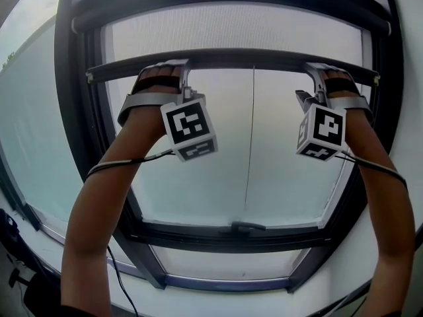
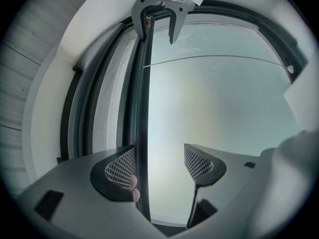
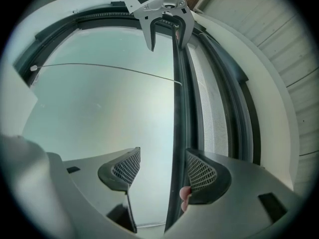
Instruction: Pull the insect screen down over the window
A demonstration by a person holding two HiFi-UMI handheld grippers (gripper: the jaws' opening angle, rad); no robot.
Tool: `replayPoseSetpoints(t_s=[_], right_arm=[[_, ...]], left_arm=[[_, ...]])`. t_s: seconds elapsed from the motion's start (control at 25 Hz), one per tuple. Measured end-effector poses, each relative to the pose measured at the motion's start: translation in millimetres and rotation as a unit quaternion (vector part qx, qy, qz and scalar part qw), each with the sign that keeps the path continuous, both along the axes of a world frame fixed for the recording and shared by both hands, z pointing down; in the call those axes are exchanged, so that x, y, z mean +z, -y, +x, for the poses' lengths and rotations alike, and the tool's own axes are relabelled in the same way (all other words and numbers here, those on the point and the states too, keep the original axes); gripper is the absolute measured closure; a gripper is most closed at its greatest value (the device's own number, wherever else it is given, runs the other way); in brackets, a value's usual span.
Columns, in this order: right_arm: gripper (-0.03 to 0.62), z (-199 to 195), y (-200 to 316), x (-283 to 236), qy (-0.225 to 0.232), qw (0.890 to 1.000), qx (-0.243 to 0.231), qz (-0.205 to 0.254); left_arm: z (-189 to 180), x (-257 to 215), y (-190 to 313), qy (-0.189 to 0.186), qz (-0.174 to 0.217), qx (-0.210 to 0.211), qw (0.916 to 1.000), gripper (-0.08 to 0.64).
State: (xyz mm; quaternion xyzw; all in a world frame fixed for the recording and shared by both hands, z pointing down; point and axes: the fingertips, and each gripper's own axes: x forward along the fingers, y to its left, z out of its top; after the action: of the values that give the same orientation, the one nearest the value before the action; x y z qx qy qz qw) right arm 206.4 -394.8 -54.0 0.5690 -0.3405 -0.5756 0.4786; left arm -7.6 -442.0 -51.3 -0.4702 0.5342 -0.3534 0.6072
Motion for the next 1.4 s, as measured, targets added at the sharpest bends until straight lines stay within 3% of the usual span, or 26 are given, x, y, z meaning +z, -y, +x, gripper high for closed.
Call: replayPoseSetpoints(t_s=[0.24,0.44,0.68,0.96,1.16,1.28,1.4], right_arm=[[0.329,0,-3,51,0.003,0.999,0.007,-0.038],[0.305,-2,-2,82,0.008,0.998,0.023,-0.058],[0.305,2,-4,122,0.031,0.996,0.006,-0.083],[0.305,-4,-8,176,0.055,0.992,-0.013,-0.109],[0.304,-6,-10,181,0.063,0.993,-0.023,-0.099],[0.305,-8,-9,176,0.077,0.990,-0.026,-0.114],[0.305,-6,-12,176,0.061,0.990,-0.014,-0.124]], left_arm=[[2,51,-3,-0.001,-0.050,0.021,0.9986,0.253],[-1,79,-6,-0.006,-0.069,0.028,0.9972,0.253],[6,119,-10,-0.009,-0.116,0.042,0.9923,0.255],[6,171,-17,-0.014,-0.146,0.056,0.9876,0.255],[2,185,-18,-0.014,-0.129,0.052,0.9901,0.255],[4,180,-16,-0.026,-0.148,0.063,0.9866,0.255],[4,179,-19,-0.021,-0.160,0.070,0.9844,0.255]])
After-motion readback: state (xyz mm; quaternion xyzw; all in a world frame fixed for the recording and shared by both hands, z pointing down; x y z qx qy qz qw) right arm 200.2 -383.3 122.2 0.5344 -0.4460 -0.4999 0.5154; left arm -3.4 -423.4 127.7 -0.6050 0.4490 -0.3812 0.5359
